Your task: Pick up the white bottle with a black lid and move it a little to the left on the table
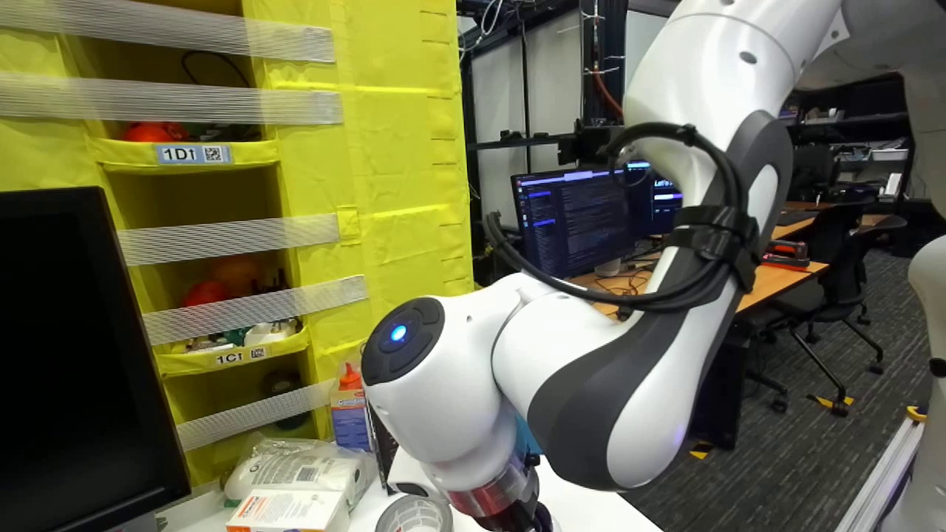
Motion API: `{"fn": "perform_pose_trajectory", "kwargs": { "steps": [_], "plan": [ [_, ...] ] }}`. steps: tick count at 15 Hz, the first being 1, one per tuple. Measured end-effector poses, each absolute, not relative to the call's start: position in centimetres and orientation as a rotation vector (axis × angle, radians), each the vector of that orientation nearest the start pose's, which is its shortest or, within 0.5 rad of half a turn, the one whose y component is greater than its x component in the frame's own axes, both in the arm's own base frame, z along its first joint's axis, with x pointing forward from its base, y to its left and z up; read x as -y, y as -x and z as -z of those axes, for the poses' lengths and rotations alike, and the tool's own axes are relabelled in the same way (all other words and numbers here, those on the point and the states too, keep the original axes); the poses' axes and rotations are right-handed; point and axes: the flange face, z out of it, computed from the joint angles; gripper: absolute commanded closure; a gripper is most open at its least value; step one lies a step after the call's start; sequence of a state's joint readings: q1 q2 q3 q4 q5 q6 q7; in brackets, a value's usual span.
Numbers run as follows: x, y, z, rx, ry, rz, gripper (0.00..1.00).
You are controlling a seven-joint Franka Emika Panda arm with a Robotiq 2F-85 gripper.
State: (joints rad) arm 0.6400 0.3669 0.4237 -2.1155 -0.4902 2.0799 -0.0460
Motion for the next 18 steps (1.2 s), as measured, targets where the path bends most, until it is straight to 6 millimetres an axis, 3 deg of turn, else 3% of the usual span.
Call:
{"fn": "perform_pose_trajectory", "kwargs": {
  "steps": [11,18],
  "plan": [
    [-47.0,-28.3,-23.3,2.359,2.558,-0.336,0.56],
    [-47.6,-26.7,-23.1,2.477,2.435,-0.393,0.56]
  ]
}}
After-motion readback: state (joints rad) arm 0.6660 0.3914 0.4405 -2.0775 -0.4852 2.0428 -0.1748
